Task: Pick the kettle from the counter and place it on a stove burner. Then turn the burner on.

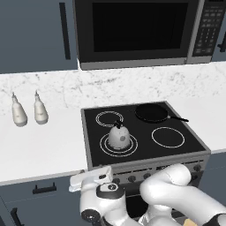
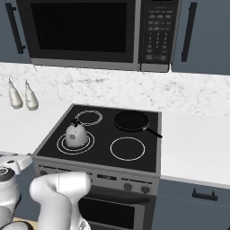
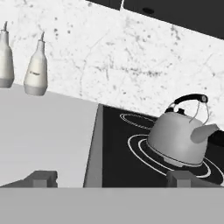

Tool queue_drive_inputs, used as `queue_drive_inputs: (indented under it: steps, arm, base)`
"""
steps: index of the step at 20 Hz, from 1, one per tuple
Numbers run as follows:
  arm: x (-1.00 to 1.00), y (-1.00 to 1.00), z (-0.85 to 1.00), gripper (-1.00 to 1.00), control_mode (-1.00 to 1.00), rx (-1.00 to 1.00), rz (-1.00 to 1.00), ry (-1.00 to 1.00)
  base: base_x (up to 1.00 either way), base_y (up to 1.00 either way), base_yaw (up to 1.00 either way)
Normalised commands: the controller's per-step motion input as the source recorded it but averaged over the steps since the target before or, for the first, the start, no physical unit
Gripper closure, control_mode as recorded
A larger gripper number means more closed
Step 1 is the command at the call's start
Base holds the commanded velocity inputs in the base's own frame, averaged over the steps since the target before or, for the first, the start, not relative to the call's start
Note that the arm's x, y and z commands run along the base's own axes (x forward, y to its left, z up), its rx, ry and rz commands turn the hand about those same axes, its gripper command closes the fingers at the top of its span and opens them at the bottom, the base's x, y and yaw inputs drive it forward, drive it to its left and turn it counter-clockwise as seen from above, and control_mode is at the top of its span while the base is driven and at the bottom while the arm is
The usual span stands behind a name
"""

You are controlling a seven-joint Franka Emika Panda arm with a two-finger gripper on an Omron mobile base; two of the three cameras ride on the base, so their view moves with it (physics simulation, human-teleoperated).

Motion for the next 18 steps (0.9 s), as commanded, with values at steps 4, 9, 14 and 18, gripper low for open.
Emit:
queue_drive_inputs:
  steps: [4, 9, 14, 18]
  arm:
    - [-0.46, 0.08, -0.82, -1.0, -1.0, 0.35, -0.02, -0.36]
    - [-0.06, 0.0, -0.33, -1.0, -1.0, 0.22, -0.03, -0.18]
    - [0.16, 0.0, -0.32, -1.0, -1.0, 0.0, 0.0, -0.1]
    - [0.1, 0.0, -0.66, -1.0, -1.0, 0.0, 0.0, 0.0]
  base:
    - [0.0, 0.0, 0.0]
    - [0.0, 0.0, 0.0]
    - [0.0, 0.0, 0.0]
    - [0.0, 0.0, 0.0]
